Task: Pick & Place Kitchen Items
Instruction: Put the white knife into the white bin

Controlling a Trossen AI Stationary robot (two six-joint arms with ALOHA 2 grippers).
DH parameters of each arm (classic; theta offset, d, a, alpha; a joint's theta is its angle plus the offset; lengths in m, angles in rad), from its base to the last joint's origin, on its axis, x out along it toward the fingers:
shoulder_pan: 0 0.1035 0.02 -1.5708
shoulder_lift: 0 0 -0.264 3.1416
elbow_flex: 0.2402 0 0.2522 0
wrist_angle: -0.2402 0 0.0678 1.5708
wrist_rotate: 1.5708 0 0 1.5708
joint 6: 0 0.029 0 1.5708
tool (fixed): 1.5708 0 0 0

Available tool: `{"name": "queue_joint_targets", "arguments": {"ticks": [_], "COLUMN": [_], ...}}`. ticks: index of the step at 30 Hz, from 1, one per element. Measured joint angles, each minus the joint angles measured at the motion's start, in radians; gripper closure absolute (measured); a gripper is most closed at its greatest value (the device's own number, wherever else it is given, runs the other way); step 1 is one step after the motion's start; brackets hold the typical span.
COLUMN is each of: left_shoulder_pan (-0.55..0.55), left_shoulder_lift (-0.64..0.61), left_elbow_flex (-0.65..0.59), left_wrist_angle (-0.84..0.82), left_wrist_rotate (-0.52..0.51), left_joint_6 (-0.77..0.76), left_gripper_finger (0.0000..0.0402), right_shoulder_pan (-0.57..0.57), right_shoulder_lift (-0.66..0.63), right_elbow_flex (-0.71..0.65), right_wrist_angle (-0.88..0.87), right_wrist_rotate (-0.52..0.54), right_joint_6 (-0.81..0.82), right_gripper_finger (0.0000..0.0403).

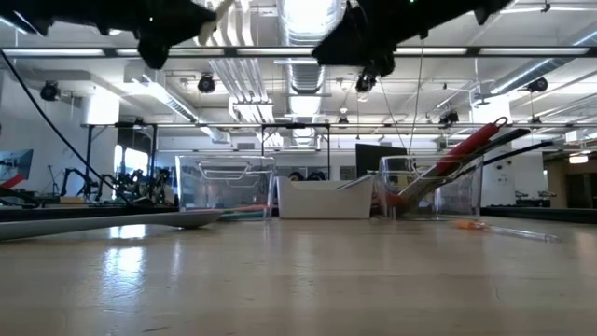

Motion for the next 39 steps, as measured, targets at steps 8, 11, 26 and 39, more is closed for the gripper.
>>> {"name": "queue_joint_targets", "arguments": {"ticks": [8,11,26,39], "left_shoulder_pan": [0.02,0.042,0.186,0.199], "left_shoulder_lift": [0.173,0.259,0.576,0.721], "left_elbow_flex": [-0.101,-0.074,0.197,0.312], "left_wrist_angle": [0.565,0.601,0.575,0.567], "left_wrist_rotate": [0.25,0.275,0.529,0.595], "left_joint_6": [0.163,0.183,0.177,0.173], "left_gripper_finger": [0.0321,0.0321,0.0321,0.0321], "right_shoulder_pan": [0.013,0.013,0.013,0.013], "right_shoulder_lift": [0.004,0.004,0.006,0.004], "right_elbow_flex": [-0.161,-0.161,-0.119,-0.119], "right_wrist_angle": [0.56,0.562,0.552,0.56], "right_wrist_rotate": [-0.006,-0.009,-0.12,-0.143], "right_joint_6": [-0.113,-0.131,-0.152,-0.12], "right_gripper_finger": [0.028,0.028,0.028,0.0294]}}
